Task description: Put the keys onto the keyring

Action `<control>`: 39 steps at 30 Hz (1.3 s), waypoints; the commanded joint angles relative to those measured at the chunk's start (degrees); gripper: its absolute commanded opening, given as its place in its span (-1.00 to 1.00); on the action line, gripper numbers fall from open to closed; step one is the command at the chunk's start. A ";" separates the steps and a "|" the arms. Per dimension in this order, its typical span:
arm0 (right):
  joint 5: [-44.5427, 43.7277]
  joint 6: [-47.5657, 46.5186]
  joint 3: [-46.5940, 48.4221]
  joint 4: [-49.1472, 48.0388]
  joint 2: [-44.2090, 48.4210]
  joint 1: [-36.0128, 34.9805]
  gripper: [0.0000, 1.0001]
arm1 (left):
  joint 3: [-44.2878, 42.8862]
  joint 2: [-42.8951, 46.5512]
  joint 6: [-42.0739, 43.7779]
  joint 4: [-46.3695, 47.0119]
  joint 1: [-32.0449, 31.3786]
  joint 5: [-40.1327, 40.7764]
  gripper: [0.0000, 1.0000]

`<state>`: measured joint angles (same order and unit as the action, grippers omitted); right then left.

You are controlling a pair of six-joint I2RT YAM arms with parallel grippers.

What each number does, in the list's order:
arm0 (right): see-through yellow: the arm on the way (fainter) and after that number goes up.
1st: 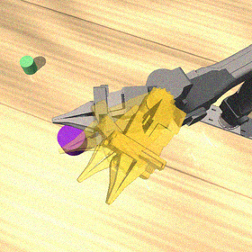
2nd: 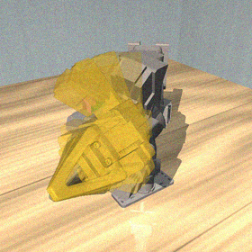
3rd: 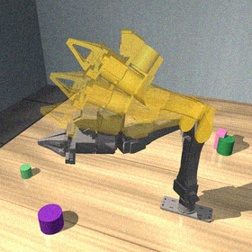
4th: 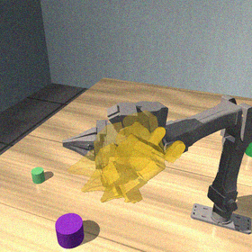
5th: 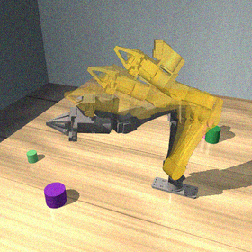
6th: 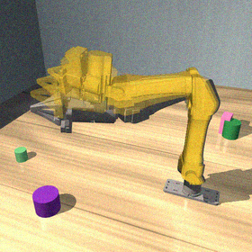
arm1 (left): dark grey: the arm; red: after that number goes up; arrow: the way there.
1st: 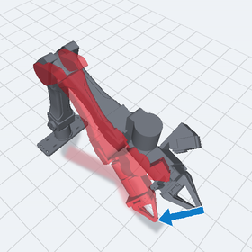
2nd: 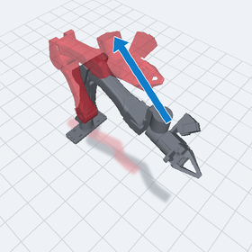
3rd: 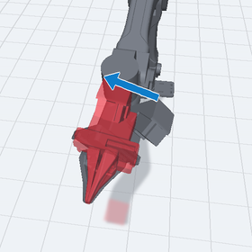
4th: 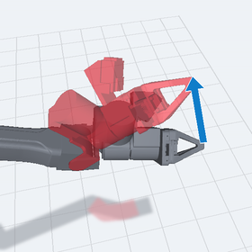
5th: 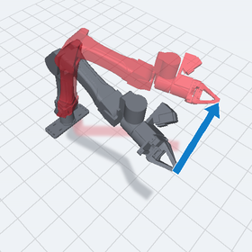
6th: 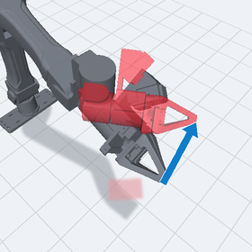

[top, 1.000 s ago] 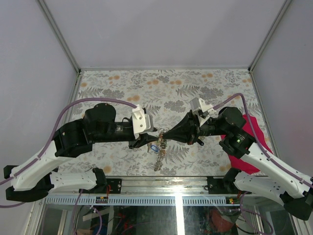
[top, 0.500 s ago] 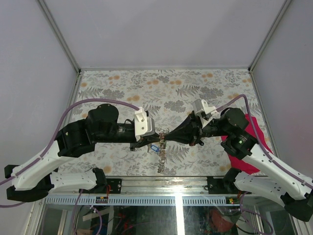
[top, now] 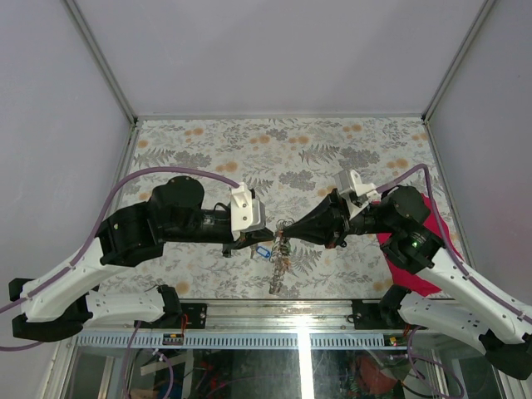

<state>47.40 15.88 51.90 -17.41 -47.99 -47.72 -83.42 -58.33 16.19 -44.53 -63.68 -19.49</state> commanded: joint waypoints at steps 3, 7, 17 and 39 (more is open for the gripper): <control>-4.13 2.93 2.06 -10.59 2.25 -0.09 -1.00 | 1.42 2.13 -0.84 6.57 -0.21 1.61 -1.00; -6.01 5.57 0.75 -16.07 2.19 -0.09 -1.00 | 4.18 3.73 -2.44 11.41 -0.20 2.62 -1.00; -12.98 10.83 -3.08 -30.20 1.22 -0.09 -1.00 | 11.73 6.47 -8.27 26.21 -0.14 4.18 -1.00; -7.33 7.54 -1.34 -23.28 1.00 -0.07 -1.00 | 16.77 11.74 -10.16 36.81 -0.14 7.24 -0.38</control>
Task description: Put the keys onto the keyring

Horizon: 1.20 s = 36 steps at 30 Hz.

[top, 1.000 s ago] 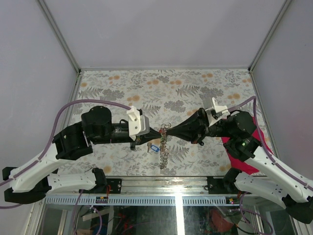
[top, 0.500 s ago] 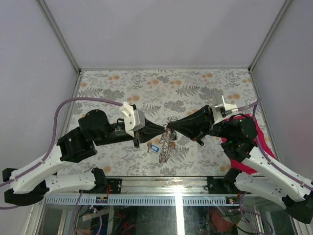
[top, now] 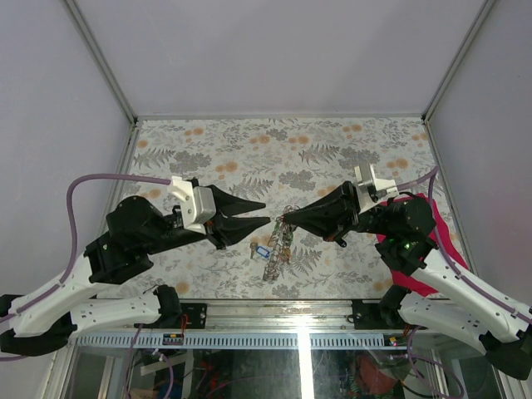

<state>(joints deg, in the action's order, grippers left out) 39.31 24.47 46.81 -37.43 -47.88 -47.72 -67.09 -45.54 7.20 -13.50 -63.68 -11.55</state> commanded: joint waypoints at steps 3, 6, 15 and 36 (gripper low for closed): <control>0.85 -1.16 3.90 -3.21 1.01 -0.04 -1.00 | 0.50 -2.04 -1.44 5.33 -0.20 -2.28 -0.38; 0.76 -1.39 4.02 -3.10 1.20 -0.07 -1.00 | 1.18 -2.46 -1.87 5.44 -0.08 -3.09 -0.38; 1.42 -1.09 4.31 -3.48 0.80 -0.09 -1.00 | 2.95 -3.02 -3.29 7.42 -0.18 -5.01 -0.49; 0.80 -13.61 8.08 17.58 3.47 -0.09 -0.38 | -10.42 -9.47 3.09 -16.22 -0.19 -2.58 -1.00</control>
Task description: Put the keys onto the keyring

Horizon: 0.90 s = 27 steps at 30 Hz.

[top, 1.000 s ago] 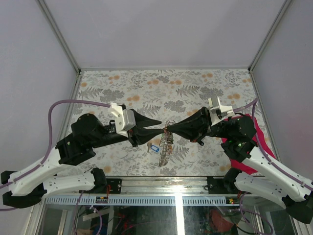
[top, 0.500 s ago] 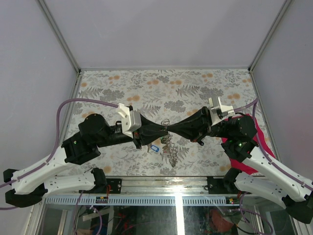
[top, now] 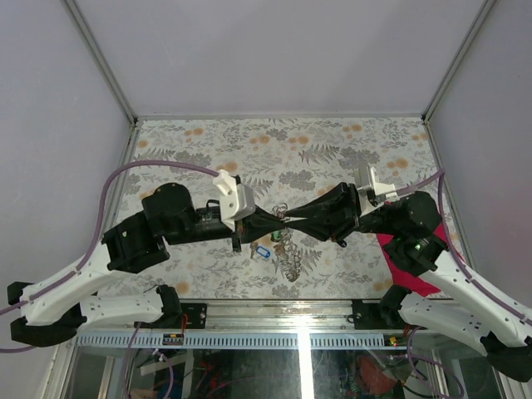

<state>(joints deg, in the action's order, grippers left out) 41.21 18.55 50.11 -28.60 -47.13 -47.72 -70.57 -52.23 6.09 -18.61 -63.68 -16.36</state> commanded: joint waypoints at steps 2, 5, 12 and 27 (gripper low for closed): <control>-2.02 -10.85 5.72 14.59 3.12 -0.09 -0.32 | -10.73 -5.20 5.79 -17.92 -0.12 2.96 -1.00; -3.31 -15.07 7.23 22.19 3.07 -0.09 -0.26 | -16.64 -8.85 7.95 -26.44 -0.18 4.30 -1.00; -2.59 -20.18 9.11 32.42 -0.40 -0.09 -0.20 | -27.94 -17.81 10.74 -42.03 -0.19 6.50 -1.00; 1.83 -18.26 8.07 27.47 -5.64 -0.09 -0.24 | -33.15 -22.22 11.86 -46.52 -1.62 7.46 -1.00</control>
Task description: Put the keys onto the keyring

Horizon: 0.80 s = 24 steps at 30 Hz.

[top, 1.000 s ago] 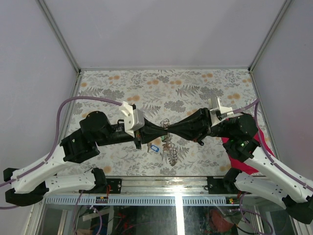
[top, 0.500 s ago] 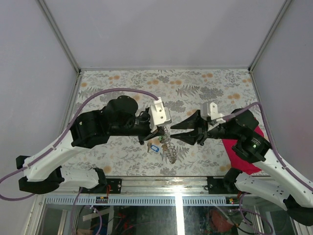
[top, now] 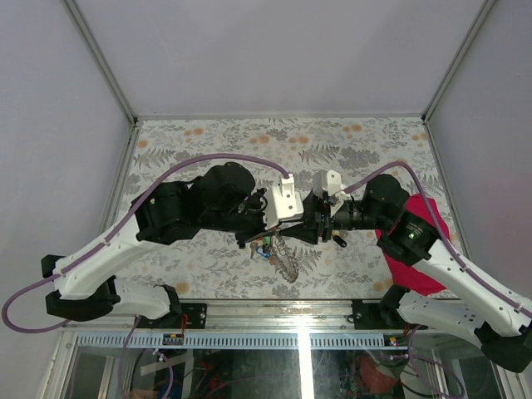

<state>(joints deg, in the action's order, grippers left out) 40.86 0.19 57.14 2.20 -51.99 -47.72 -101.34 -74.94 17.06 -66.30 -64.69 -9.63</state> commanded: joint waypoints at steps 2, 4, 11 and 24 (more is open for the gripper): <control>2.41 -0.09 0.83 -3.02 -1.19 -0.09 -0.24 | -2.31 0.43 0.87 1.26 -0.75 0.66 -1.00; 2.91 -0.03 0.84 -3.18 -1.58 -0.09 -0.24 | -2.34 0.42 0.88 1.31 -0.86 0.67 -1.00; 4.29 1.36 0.99 -5.77 -2.49 -0.09 -0.42 | -2.03 0.36 1.00 1.40 -1.04 0.62 -1.00; 4.52 1.11 1.39 -5.75 -0.32 -0.09 -1.00 | 3.87 6.68 0.24 9.58 -1.11 0.67 -0.66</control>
<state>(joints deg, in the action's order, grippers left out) 45.95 1.08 57.14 -0.75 -54.33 -47.72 -99.79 -72.99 17.41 -64.99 -65.28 -8.58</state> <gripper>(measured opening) 0.011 0.121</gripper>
